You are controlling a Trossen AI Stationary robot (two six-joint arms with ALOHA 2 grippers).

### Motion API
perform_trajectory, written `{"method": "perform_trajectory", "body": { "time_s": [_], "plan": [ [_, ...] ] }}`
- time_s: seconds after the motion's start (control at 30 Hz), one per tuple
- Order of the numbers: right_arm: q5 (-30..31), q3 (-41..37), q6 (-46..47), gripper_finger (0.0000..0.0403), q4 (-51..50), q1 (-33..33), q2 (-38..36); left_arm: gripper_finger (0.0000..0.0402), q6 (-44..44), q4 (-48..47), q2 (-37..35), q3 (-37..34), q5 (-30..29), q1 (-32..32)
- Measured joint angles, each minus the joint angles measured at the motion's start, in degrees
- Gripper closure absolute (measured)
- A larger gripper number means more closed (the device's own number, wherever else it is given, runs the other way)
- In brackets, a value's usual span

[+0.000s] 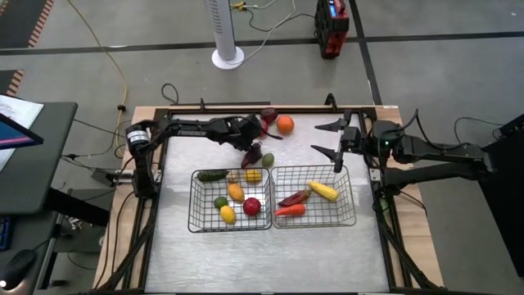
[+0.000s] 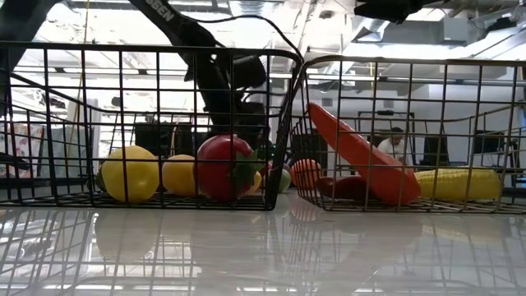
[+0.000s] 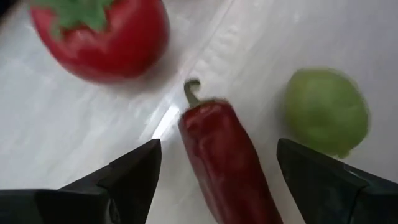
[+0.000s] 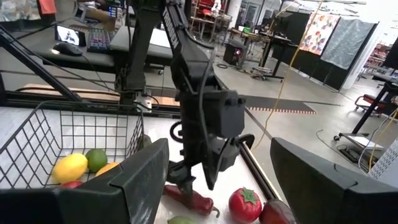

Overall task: Sort produce into baskets
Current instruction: Put the red bell pepper into the gold wire basket

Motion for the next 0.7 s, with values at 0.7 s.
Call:
{"method": "perform_trajectory", "body": {
  "time_s": [0.7],
  "plan": [
    [0.0,0.0,0.0,0.0093,0.0,0.0,0.0,0.0185,10.7,0.8,3.4,0.0,-3.6,-0.7]
  ]
}}
